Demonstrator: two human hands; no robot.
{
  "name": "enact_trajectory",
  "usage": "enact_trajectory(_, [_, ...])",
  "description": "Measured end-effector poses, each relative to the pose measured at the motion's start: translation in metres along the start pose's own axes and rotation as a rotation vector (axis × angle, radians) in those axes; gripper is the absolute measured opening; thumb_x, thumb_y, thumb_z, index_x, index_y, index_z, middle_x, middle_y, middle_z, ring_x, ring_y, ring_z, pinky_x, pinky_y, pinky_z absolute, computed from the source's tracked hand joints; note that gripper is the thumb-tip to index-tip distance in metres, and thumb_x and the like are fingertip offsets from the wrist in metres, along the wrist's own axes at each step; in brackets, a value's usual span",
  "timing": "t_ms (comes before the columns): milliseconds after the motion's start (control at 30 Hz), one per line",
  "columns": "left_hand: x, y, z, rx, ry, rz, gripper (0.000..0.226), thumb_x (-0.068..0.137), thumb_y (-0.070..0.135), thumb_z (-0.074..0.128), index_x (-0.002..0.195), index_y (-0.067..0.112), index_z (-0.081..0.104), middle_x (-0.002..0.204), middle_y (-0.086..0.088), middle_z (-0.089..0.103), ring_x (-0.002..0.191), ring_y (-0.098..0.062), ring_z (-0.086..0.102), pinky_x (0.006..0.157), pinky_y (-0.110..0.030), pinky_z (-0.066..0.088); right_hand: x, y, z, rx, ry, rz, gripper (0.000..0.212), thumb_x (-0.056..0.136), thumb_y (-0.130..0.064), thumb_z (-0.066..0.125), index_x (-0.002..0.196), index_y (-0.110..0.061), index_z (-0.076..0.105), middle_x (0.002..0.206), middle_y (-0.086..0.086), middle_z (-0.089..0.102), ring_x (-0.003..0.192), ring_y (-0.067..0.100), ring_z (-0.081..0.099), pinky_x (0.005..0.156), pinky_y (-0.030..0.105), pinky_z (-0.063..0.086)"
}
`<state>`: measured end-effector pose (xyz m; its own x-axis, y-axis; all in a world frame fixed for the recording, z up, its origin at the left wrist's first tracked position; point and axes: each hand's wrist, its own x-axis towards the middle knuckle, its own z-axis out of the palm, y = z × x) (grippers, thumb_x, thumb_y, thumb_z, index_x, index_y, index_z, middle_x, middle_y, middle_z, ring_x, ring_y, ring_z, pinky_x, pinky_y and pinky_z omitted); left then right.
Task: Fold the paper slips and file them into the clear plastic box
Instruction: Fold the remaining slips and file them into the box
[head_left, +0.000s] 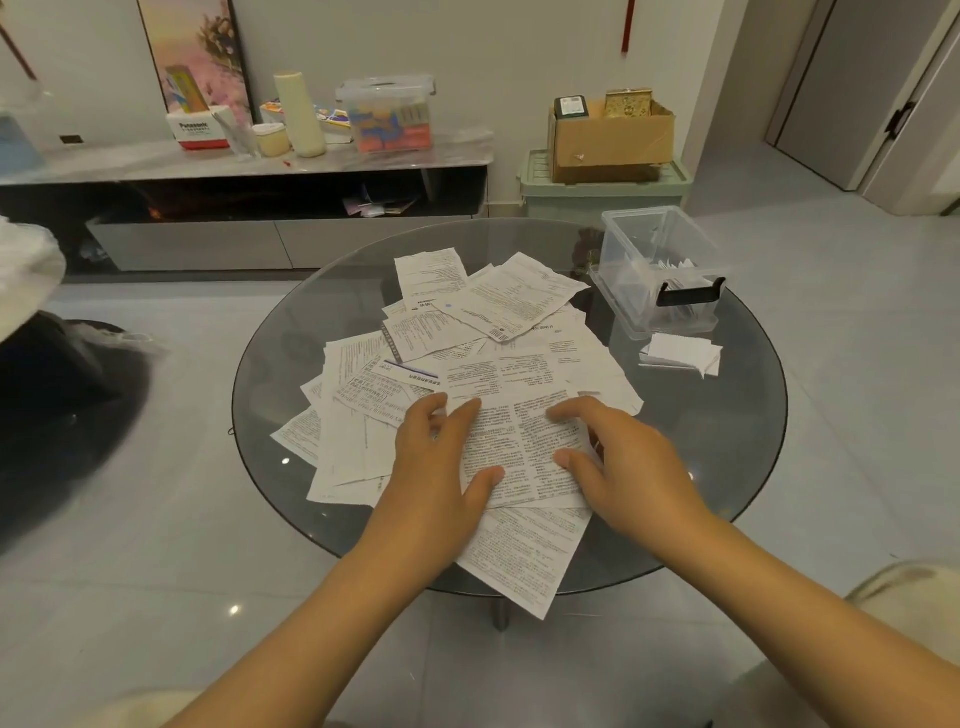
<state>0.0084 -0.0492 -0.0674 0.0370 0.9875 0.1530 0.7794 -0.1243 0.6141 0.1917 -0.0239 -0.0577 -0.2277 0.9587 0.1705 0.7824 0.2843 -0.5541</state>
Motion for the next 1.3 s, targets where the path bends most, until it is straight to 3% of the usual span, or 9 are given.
enact_trajectory(100, [0.0, 0.001, -0.003, -0.096, 0.06, 0.017, 0.062, 0.088, 0.034, 0.06, 0.142, 0.028, 0.03, 0.146, 0.007, 0.018, 0.128, -0.004, 0.029, 0.103, -0.02, 0.035, 0.0, 0.001, 0.002, 0.082, 0.059, -0.031, 0.026, 0.092, -0.024, 0.054, 0.117, -0.03, 0.049, 0.088, -0.022, 0.044, 0.075, 0.001, 0.041, 0.06, 0.011, 0.031])
enact_trajectory(233, [0.0, 0.004, -0.008, -0.197, 0.116, 0.041, 0.061, 0.086, 0.032, 0.063, 0.139, 0.032, 0.033, 0.142, 0.011, 0.024, 0.105, 0.0, 0.048, 0.085, -0.006, 0.042, 0.005, 0.002, 0.001, 0.121, 0.075, -0.062, 0.021, 0.094, -0.02, 0.049, 0.114, -0.027, 0.047, 0.1, -0.018, 0.046, 0.068, -0.005, 0.044, 0.062, 0.02, 0.033])
enact_trajectory(400, [0.0, 0.005, -0.008, -0.175, 0.099, 0.122, 0.067, 0.082, 0.028, 0.068, 0.136, 0.041, 0.03, 0.14, 0.013, 0.029, 0.117, -0.003, 0.04, 0.094, -0.017, 0.04, 0.012, 0.001, -0.004, 0.251, 0.047, -0.051, 0.016, 0.095, -0.014, 0.047, 0.105, -0.027, 0.046, 0.079, -0.024, 0.044, 0.07, -0.017, 0.048, 0.06, 0.003, 0.034])
enact_trajectory(633, [0.004, 0.002, -0.009, -0.103, 0.024, 0.058, 0.07, 0.085, 0.025, 0.067, 0.14, 0.041, 0.027, 0.122, 0.017, 0.03, 0.081, 0.0, 0.049, 0.076, -0.001, 0.037, 0.012, 0.008, -0.003, 0.153, -0.017, 0.082, 0.014, 0.094, -0.023, 0.05, 0.106, -0.029, 0.047, 0.103, -0.011, 0.053, 0.081, 0.008, 0.048, 0.063, 0.021, 0.034])
enact_trajectory(833, [0.003, -0.008, -0.001, 0.127, -0.03, 0.081, 0.038, 0.088, 0.033, 0.062, 0.125, 0.036, 0.056, 0.134, 0.008, 0.028, 0.118, -0.013, 0.038, 0.096, -0.02, 0.028, 0.002, 0.003, -0.002, -0.265, -0.031, 0.027, 0.033, 0.095, -0.039, 0.045, 0.127, -0.035, 0.043, 0.117, -0.005, 0.045, 0.098, 0.014, 0.052, 0.07, 0.026, 0.041])
enact_trajectory(967, [0.005, -0.007, -0.001, 0.269, -0.057, 0.334, 0.037, 0.081, 0.048, 0.051, 0.108, 0.031, 0.07, 0.133, 0.001, 0.053, 0.12, -0.022, 0.048, 0.096, -0.033, 0.016, -0.001, 0.008, 0.004, -0.333, 0.105, -0.063, 0.036, 0.084, -0.043, 0.061, 0.118, -0.03, 0.06, 0.12, 0.007, 0.046, 0.108, 0.027, 0.047, 0.081, 0.035, 0.04])
enact_trajectory(1033, [0.003, -0.002, -0.003, 0.247, -0.166, 0.315, 0.058, 0.077, 0.064, 0.036, 0.121, 0.036, 0.061, 0.139, 0.012, 0.047, 0.129, -0.009, 0.038, 0.099, -0.018, 0.002, -0.002, 0.008, 0.007, -0.323, 0.071, -0.056, 0.054, 0.076, -0.066, 0.048, 0.12, -0.035, 0.059, 0.134, 0.01, 0.04, 0.122, 0.031, 0.035, 0.098, 0.044, 0.029])
enact_trajectory(1133, [0.006, -0.009, -0.004, 0.295, -0.193, 0.339, 0.05, 0.087, 0.06, 0.045, 0.133, 0.042, 0.046, 0.146, 0.021, 0.033, 0.135, 0.001, 0.023, 0.096, -0.014, 0.0, -0.005, 0.008, 0.006, -0.308, -0.118, 0.024, 0.089, 0.056, -0.084, 0.01, 0.135, -0.051, 0.032, 0.152, 0.006, 0.007, 0.138, 0.024, 0.001, 0.11, 0.038, 0.001])
enact_trajectory(1300, [0.011, -0.006, -0.01, 0.328, -0.232, 0.383, 0.048, 0.086, 0.058, 0.041, 0.124, 0.036, 0.059, 0.138, 0.012, 0.05, 0.128, -0.007, 0.043, 0.099, -0.026, 0.016, 0.0, 0.012, -0.01, -0.425, -0.244, -0.024, 0.068, 0.077, -0.077, 0.038, 0.138, -0.053, 0.022, 0.156, -0.002, -0.012, 0.141, 0.023, -0.018, 0.112, 0.04, -0.012])
